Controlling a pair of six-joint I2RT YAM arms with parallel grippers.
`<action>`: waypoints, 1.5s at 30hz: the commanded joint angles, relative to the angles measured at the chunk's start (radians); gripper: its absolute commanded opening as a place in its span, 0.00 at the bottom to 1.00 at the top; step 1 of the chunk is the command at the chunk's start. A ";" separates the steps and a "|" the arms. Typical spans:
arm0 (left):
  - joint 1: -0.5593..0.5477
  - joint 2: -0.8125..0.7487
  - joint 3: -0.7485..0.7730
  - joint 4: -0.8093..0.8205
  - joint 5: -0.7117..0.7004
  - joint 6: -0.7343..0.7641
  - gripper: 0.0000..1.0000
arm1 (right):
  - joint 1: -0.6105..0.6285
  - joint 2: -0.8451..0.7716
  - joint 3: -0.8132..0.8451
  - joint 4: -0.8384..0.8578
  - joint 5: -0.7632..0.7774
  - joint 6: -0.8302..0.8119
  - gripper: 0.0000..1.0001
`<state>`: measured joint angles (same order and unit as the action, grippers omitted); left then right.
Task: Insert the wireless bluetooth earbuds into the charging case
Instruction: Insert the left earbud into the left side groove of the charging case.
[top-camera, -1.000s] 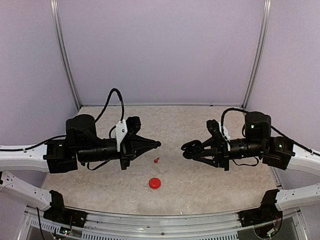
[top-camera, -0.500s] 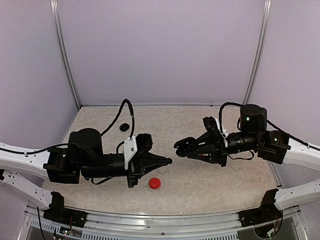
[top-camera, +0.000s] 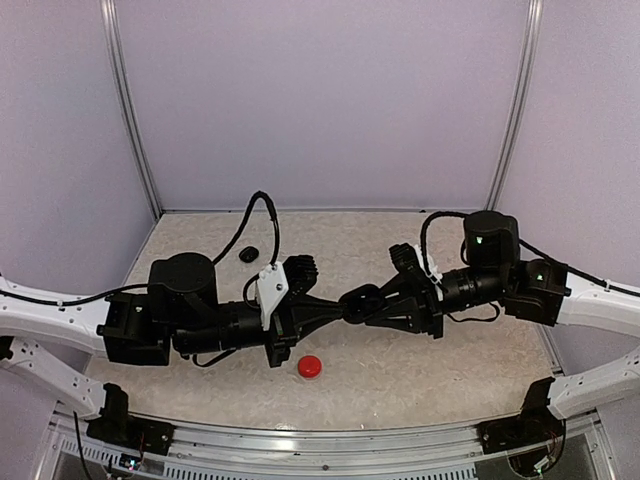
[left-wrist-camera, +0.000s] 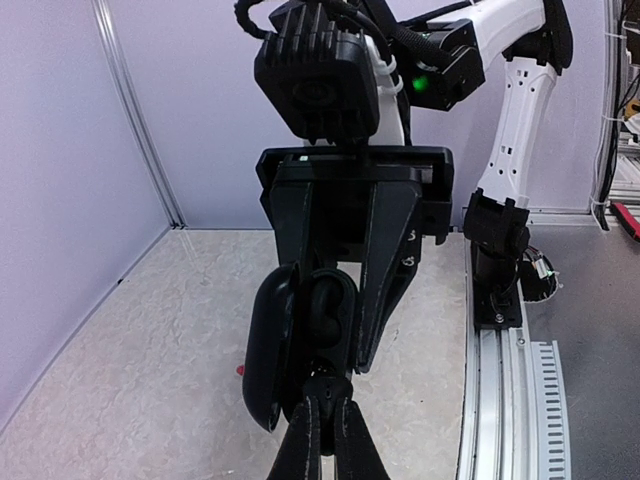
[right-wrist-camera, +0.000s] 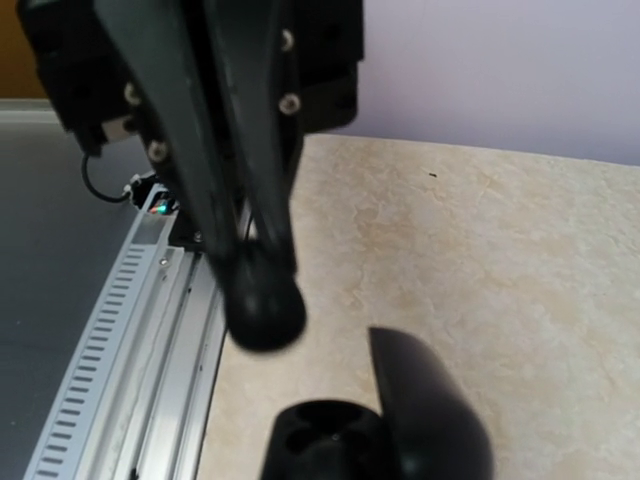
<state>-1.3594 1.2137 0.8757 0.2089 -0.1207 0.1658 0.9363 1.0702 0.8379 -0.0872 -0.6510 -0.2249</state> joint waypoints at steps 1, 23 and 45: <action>-0.001 0.032 0.049 -0.005 -0.021 0.012 0.00 | 0.017 0.008 0.036 -0.004 -0.007 -0.010 0.00; 0.026 0.124 0.104 -0.090 0.068 -0.002 0.00 | 0.040 -0.014 0.047 0.011 -0.019 -0.004 0.00; -0.023 -0.015 0.065 -0.077 -0.017 0.064 0.27 | 0.047 -0.049 -0.002 0.001 0.033 0.018 0.00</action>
<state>-1.3678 1.2533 0.9668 0.1024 -0.1059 0.2005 0.9733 1.0416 0.8440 -0.1200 -0.6239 -0.2192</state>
